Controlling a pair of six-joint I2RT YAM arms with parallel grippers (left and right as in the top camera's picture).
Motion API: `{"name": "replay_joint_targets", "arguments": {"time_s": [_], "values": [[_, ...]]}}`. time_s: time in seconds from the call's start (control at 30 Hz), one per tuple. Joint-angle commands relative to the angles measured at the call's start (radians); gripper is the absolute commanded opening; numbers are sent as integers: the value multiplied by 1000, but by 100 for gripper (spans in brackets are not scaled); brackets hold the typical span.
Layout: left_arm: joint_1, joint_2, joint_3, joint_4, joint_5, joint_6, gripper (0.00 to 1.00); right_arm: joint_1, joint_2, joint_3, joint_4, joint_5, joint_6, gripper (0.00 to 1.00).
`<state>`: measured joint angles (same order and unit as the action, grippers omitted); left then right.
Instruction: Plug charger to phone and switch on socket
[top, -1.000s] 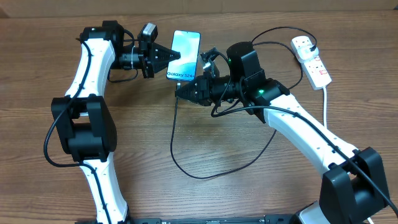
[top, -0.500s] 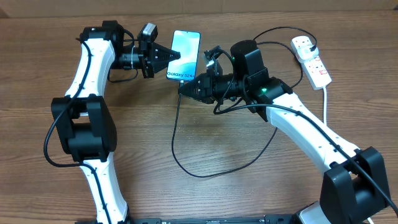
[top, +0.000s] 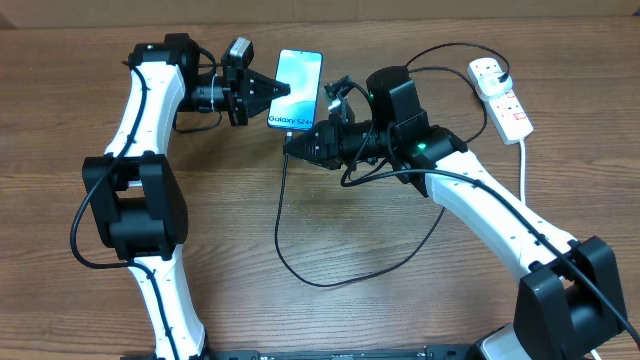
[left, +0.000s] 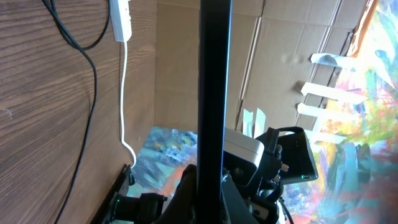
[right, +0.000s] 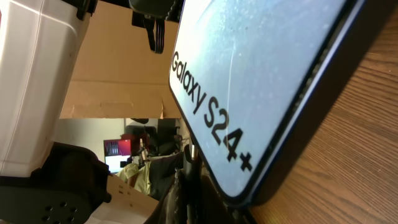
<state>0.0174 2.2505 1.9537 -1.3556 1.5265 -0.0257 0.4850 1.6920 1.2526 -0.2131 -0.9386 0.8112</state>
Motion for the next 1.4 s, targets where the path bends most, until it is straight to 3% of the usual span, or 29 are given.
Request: {"name": "replay_joint_targets", "arguments": {"time_s": [0.0, 1.37], "values": [[-6, -6, 11, -2, 55, 20, 4, 0, 5, 11, 3, -4, 0, 4], [-1, -6, 11, -1, 55, 48, 4, -15, 31, 11, 25, -60, 4, 4]]}}
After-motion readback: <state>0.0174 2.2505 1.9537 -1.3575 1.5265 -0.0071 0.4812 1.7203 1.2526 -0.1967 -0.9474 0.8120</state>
